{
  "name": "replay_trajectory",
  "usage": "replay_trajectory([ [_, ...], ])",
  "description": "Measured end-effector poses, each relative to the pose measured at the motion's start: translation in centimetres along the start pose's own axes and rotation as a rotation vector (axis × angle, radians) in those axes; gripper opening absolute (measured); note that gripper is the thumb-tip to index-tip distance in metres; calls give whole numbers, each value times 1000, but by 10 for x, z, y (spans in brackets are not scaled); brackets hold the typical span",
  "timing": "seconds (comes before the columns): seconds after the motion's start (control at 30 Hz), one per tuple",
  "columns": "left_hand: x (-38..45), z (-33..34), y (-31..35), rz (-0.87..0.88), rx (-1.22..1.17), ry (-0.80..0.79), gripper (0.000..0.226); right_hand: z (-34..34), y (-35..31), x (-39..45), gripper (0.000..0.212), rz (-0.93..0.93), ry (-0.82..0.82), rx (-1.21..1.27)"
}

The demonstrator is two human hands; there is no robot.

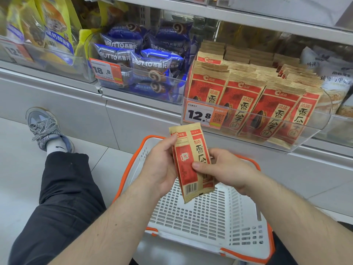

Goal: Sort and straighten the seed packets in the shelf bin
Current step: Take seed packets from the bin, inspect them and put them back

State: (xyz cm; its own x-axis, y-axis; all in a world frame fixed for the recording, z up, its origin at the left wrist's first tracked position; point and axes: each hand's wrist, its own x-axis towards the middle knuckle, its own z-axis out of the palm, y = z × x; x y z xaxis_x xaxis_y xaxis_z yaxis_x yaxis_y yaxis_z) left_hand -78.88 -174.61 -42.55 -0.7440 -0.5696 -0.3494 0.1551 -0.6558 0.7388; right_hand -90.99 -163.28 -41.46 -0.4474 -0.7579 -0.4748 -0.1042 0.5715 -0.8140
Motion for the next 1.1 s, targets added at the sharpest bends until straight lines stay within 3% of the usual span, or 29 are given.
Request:
replay_trajectory([
  [0.2,1,-3,-4,-16,142,5,30,2,-11,-3,20,-150,282,-3],
  [0.3,-1,-2,-5,-34,171,-32,33,-3,-17,-4,30,-223,352,90],
  [0.7,1,-1,-4,-85,123,-68,36,-7,-21,-7,35,-172,299,292],
  [0.87,3,-3,-2,-107,60,-20,38,-18,-19,-9,24,-172,165,134],
  [1.0,5,-5,3,-112,20,16,37,-25,-17,-14,33,-48,-34,-56],
  [1.1,3,-4,4,-112,49,-5,41,-26,-16,-13,34,-73,-3,-38],
])
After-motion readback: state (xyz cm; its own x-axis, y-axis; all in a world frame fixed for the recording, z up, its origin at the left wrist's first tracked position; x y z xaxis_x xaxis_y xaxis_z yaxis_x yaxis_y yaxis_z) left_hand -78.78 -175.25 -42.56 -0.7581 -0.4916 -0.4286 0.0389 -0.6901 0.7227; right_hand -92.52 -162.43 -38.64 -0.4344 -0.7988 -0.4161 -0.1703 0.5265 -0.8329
